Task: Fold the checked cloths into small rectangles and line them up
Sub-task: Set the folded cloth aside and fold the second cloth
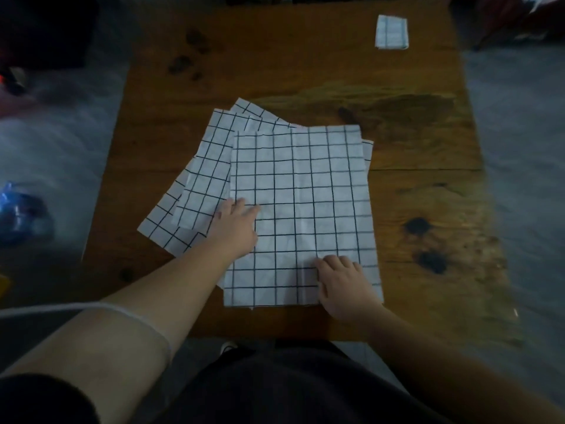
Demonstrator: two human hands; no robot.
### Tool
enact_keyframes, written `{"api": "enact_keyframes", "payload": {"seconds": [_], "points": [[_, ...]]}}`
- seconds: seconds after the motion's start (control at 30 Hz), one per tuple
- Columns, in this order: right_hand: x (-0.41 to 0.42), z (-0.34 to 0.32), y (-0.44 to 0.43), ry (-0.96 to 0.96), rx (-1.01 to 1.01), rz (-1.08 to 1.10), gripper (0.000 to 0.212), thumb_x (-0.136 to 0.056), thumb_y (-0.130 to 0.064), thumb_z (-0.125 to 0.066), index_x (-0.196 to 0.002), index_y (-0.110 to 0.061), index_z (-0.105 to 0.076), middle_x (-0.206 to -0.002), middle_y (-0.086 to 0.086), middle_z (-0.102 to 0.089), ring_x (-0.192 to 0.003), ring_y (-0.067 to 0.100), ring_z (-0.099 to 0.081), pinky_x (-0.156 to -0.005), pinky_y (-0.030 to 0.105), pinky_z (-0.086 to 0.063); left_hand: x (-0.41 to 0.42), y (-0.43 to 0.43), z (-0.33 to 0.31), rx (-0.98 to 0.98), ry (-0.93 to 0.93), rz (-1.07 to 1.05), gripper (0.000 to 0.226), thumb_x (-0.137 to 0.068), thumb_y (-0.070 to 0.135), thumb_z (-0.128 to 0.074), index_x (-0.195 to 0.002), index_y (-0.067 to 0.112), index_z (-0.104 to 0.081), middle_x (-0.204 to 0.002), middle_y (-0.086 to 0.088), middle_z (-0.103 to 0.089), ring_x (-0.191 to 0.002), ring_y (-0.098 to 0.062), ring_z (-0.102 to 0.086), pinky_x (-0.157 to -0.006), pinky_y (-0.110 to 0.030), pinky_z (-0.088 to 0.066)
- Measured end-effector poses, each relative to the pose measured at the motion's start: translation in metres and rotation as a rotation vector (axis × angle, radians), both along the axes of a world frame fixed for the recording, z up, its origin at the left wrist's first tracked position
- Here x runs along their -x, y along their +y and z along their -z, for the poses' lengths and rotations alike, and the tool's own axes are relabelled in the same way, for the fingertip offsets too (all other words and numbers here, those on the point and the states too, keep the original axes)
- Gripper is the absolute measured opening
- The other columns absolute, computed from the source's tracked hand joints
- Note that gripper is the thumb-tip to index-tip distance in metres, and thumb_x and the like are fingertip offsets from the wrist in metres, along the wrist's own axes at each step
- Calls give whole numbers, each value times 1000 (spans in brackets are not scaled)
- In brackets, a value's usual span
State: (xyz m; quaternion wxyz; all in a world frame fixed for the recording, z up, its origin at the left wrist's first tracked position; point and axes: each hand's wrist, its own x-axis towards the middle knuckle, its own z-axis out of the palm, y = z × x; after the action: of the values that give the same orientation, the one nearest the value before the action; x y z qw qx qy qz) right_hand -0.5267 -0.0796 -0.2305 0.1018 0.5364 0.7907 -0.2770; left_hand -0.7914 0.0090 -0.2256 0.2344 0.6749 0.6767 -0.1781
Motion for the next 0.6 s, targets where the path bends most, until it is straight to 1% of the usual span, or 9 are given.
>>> {"api": "enact_keyframes", "payload": {"seconds": [0.07, 0.13, 0.2, 0.3, 0.37, 0.4, 0.5, 0.6], "points": [[4, 2, -6, 24, -3, -33, 53, -102, -33, -40, -154, -31, -30, -143, -4, -47, -132, 21, -42, -113, 41, -35, -2, -5, 2, -1, -22, -1, 67, -101, 30, -46, -160, 32, -15, -170, -7, -2, -155, -33, 6, -122, -54, -15], [4, 2, -8, 44, -14, -13, 54, -101, -32, -42, -154, -33, -30, -145, -6, -47, -134, 20, -41, -115, 41, -34, -2, -18, 3, -16, -34, 9, 68, -101, 30, -45, -160, 29, -13, -170, -7, 0, -155, -31, 7, -123, -54, -15], [1, 2, -10, 61, -51, 28, 54, -100, -31, -46, -153, -31, -34, -147, -6, -46, -137, 20, -40, -116, 40, -34, -3, -37, 2, -68, -74, 7, 66, -102, 29, -45, -160, 24, -16, -170, -6, -3, -155, -28, 5, -124, -52, -15], [-8, 1, -16, 52, -94, 87, 54, -99, -28, -50, -151, -24, -40, -151, -2, -43, -141, 21, -35, -116, 39, -31, 0, -76, -1, -129, -203, 62, 58, -104, 27, -46, -158, 21, -26, -168, -2, -14, -156, -21, 0, -125, -45, -15], [-16, 3, -28, 33, -118, 121, 54, -97, -27, -53, -149, -22, -42, -152, 1, -43, -143, 23, -33, -116, 40, -30, 7, -104, -2, -124, -275, 116, 54, -105, 30, -46, -156, 23, -31, -167, 2, -19, -155, -16, -4, -123, -37, -9], [-19, 5, -35, 20, -132, 133, 54, -96, -28, -54, -149, -21, -43, -154, 2, -42, -145, 24, -32, -118, 42, -29, 10, -117, -1, -110, -290, 132, 55, -105, 34, -47, -156, 23, -31, -167, 3, -19, -155, -15, -4, -123, -35, -7], [-28, 16, -63, -5, -150, 152, 55, -100, -38, -51, -151, -20, -40, -161, 4, -35, -153, 25, -21, -124, 41, -19, 19, -146, 4, -72, -259, 199, 67, -102, 48, -50, -158, 23, -25, -168, 2, -15, -156, -17, -2, -123, -35, -2], [-30, 26, -91, -65, -120, 125, 69, -101, -50, -48, -159, -21, -26, -169, 1, -19, -157, 21, -6, -126, 39, -2, 25, -165, 12, -66, -223, 279, 78, -98, 57, -50, -161, 23, -18, -170, 1, -9, -156, -18, 1, -119, -33, 5]]}}
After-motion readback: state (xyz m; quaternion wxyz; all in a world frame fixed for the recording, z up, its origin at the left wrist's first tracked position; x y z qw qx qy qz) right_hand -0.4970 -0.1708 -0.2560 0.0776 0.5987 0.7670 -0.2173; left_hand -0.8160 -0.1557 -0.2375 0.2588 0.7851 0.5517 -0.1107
